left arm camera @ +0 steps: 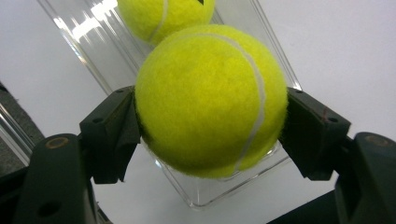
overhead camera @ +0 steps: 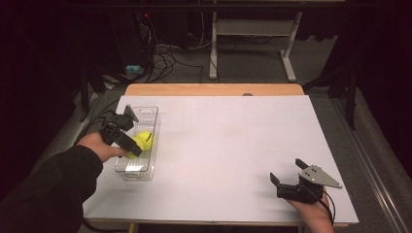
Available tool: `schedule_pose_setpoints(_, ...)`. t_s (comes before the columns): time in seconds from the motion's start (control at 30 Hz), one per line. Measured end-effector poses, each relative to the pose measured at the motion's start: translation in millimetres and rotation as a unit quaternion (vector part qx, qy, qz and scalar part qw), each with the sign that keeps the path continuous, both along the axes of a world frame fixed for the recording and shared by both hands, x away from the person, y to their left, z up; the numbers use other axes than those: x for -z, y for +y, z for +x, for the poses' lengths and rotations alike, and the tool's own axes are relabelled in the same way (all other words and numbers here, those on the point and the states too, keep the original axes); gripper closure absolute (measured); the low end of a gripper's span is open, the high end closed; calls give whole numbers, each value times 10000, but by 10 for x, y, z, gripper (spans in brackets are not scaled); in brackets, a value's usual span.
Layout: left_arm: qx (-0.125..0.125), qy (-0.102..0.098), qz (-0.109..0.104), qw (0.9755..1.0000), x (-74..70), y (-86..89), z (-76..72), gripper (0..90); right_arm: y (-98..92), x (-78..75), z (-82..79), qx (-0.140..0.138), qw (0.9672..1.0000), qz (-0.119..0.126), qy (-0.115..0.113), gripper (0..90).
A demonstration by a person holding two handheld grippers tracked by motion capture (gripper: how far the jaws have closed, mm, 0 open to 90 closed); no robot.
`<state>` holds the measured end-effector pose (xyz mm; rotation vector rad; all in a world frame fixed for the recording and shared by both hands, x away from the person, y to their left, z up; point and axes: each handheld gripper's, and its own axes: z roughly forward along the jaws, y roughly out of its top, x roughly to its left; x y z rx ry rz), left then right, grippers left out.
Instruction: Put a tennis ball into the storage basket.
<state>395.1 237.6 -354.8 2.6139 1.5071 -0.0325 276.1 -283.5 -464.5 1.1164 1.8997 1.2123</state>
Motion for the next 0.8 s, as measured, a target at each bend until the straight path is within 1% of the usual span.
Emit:
schedule_pose_setpoints(0.23, 24, 163, 56, 9998, 155, -37, 3, 265, 7, 8, 3, -12, 10000, -19, 18, 0)
schedule_pose_setpoints(0.47, 120, 291, 83, 9995, 243, -80, -1, 263, 10, 9, 3, -3, 10000, -17, 38, 0)
schedule_pose_setpoints(0.5, 110, 254, 96, 9996, 253, -83, -5, 263, 11, 10, 3, -2, 10000, -19, 40, 0)
schedule_pose_setpoints(0.53, 131, 268, 134, 9995, 255, -84, -5, 263, 12, 10, 3, -11, 10000, -21, 36, 0)
schedule_pose_setpoints(0.6, 114, 260, 118, 9995, 250, -80, -8, 263, 13, 10, 3, -14, 10000, -22, 37, 0)
schedule_pose_setpoints(0.73, 181, 222, 105, 9995, 194, -79, -24, 255, 15, 10, 2, -19, 10000, -18, 40, 0)
schedule_pose_setpoints(0.77, 185, 124, 94, 9997, 159, -80, -29, 213, 17, 10, 2, -18, 10000, -22, 43, 0)
schedule_pose_setpoints(0.8, 190, 34, 88, 9998, 115, -81, -31, 135, 20, 9, 1, -22, 10000, -18, 45, 0)
